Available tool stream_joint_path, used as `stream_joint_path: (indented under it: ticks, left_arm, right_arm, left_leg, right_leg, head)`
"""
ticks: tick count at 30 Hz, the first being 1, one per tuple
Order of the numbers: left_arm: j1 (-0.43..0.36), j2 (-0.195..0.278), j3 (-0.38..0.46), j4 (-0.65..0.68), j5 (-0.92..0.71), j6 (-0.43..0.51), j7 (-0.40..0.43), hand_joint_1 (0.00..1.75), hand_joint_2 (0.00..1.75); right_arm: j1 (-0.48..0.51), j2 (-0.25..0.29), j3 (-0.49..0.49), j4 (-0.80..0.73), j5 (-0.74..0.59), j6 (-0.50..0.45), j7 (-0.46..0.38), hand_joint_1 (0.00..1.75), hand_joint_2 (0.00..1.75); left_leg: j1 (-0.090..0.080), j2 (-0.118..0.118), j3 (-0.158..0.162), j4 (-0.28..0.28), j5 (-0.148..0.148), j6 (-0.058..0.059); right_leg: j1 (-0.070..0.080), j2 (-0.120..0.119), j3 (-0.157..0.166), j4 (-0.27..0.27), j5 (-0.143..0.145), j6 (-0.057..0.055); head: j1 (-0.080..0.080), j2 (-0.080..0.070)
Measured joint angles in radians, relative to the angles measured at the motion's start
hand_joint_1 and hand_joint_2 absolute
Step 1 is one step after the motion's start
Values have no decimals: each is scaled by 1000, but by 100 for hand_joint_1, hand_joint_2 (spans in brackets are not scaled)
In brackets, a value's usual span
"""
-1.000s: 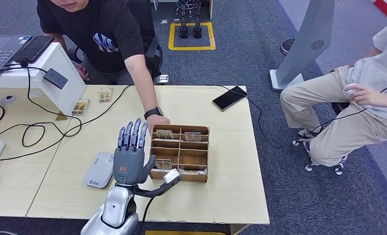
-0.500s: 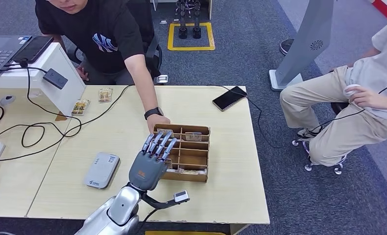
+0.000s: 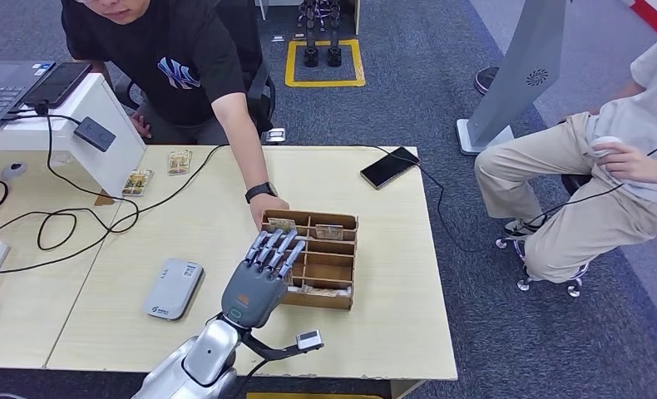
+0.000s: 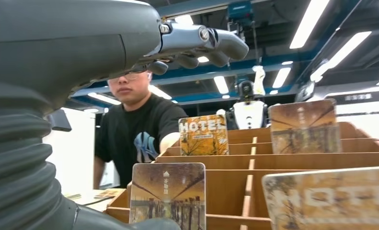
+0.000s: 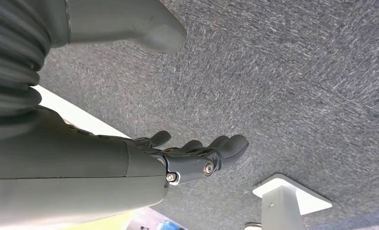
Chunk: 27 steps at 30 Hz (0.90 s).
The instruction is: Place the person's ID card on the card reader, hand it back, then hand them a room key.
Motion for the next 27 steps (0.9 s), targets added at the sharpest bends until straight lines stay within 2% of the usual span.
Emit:
stream_joint_path:
  ticks: [8,11,13,14,16,17,18,20,21,25,27]
  left_arm:
    - [20,-2,16,-17,0,0,17,0,175]
    - [34,-8,35,-35,6,0,-14,0,175]
    - [74,-37,94,-83,50,0,-132,0,175]
    - [103,-70,150,-117,107,0,-242,0,175]
    - [155,-157,285,-175,276,0,-483,0,175]
    - [173,-204,350,-201,375,0,-575,0,175]
    - [186,-242,400,-225,460,0,-627,0,175]
    - [202,-285,466,-270,572,0,-661,0,175]
    - [207,-292,483,-288,591,-1,-667,0,175]
    - [215,-292,499,-320,614,-3,-673,0,175]
    - [216,-291,499,-323,601,-4,-645,0,175]
  right_arm:
    - [0,0,0,0,-13,0,4,0,175]
    - [0,0,0,-1,-15,0,11,0,175]
    - [0,0,0,-3,-23,0,23,0,175]
    - [1,0,0,-7,-30,0,32,0,175]
    - [1,0,0,-18,-43,0,52,0,175]
    - [2,0,0,-25,-52,0,62,0,175]
    - [2,0,0,-32,-61,0,71,0,175]
    - [4,0,0,-43,-82,0,78,0,175]
    - [4,0,0,-46,-91,0,75,0,175]
    - [4,1,0,-48,-114,0,54,0,175]
    - [4,2,0,-48,-122,0,57,0,175]
  left_leg:
    - [0,0,0,0,0,0]
    - [0,0,0,0,0,0]
    - [0,1,0,0,0,0]
    - [0,1,-1,0,0,0]
    - [0,0,-3,1,0,0]
    - [0,1,-3,1,0,1]
    - [-1,1,-3,1,-1,1]
    - [-1,1,-3,1,-1,1]
    - [-1,1,-3,1,-1,1]
    - [0,0,-3,1,-1,1]
    - [0,0,-3,0,-1,1]
  right_leg:
    - [0,0,0,0,0,0]
    - [0,0,0,0,0,0]
    - [0,1,-1,0,0,0]
    - [0,1,-2,0,0,0]
    - [0,1,-4,0,0,0]
    - [0,1,-4,0,0,0]
    - [0,2,-4,0,0,0]
    - [-1,2,-4,-1,0,1]
    - [-1,2,-4,-1,0,1]
    - [0,-1,-3,-1,0,1]
    - [0,-1,-3,0,0,1]
  head:
    - [0,0]
    - [0,0]
    - [0,0]
    - [0,0]
    - [0,0]
    - [0,0]
    - [1,0]
    - [0,0]
    - [0,0]
    - [-1,0]
    - [-1,0]
